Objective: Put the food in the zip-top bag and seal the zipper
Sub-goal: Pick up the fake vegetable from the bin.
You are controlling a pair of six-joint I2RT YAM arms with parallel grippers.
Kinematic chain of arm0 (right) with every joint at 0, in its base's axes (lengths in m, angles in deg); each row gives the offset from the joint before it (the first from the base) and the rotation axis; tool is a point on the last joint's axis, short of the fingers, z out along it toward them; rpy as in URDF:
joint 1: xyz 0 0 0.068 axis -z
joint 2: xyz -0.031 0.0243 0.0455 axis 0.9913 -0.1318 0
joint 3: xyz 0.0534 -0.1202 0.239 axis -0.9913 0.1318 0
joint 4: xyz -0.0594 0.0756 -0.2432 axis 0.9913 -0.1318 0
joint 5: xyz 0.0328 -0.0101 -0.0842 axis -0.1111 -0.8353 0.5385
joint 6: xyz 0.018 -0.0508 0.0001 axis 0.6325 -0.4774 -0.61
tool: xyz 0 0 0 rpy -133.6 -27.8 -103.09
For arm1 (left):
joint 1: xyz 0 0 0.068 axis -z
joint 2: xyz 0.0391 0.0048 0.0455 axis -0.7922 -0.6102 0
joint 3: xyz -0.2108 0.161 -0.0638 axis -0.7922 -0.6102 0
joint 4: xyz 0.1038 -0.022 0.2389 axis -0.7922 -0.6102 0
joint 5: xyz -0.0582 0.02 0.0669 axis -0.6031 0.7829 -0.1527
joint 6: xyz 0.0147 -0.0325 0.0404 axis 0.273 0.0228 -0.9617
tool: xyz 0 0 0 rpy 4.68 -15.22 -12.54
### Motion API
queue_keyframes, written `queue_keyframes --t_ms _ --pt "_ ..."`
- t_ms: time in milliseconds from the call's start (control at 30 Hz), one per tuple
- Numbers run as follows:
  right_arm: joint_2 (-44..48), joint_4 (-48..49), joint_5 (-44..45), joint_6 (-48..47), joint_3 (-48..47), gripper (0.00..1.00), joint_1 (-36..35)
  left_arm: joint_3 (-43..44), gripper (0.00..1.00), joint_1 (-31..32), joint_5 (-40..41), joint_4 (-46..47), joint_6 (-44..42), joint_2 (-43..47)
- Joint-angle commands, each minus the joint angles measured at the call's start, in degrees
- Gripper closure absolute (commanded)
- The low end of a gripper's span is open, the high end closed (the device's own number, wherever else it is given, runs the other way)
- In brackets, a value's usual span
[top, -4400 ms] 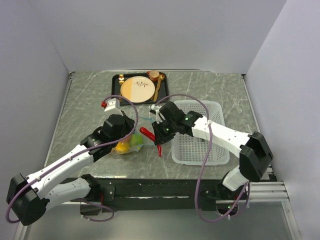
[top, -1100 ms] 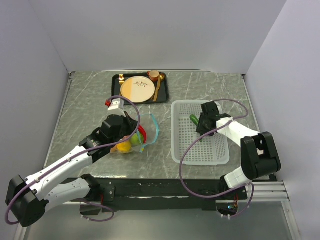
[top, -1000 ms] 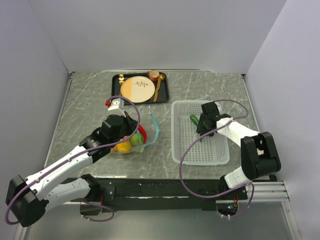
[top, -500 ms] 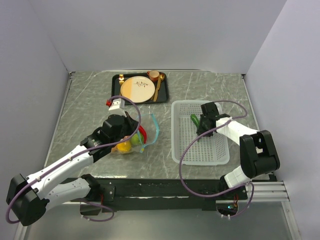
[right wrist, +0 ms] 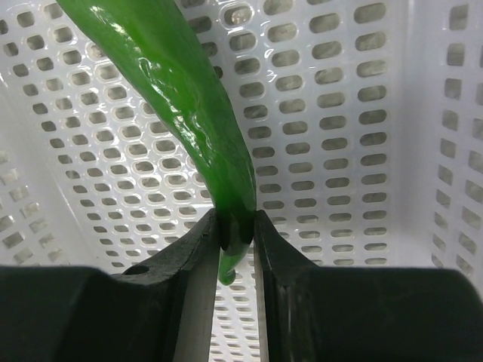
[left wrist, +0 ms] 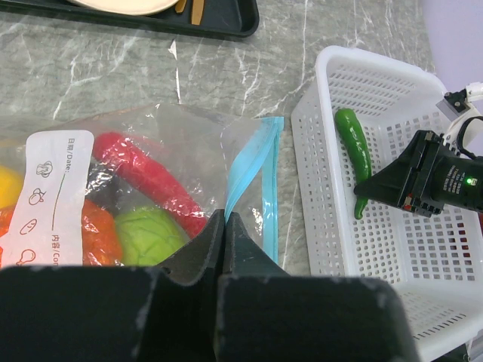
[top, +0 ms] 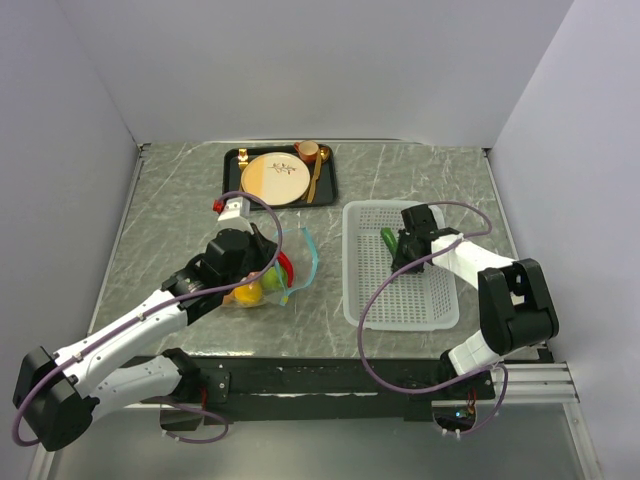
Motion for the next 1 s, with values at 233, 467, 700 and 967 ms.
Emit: queue_keyframes --t_ms 233,467,700,967 --pt "1.88 0.45 -4.64 -3.66 -1.38 0.85 -0.35 0.75 0.99 -0.12 -0.09 2.25 0.29 -0.13" --pt "-1.63 1.15 -7.46 -3.75 -1.99 0.81 -1.93 -0.3 0.99 -0.12 2.89 2.69 1.09 1.62" --pt "-3.92 0.27 -5.35 -3.84 -4.71 0.67 -5.27 0.4 0.99 -0.21 2.72 2.43 1.09 0.57" --pt "-4.1 -0.44 -1.13 -2.96 -5.16 0.47 -6.68 -0.21 0.99 -0.21 2.9 2.17 0.65 1.89"
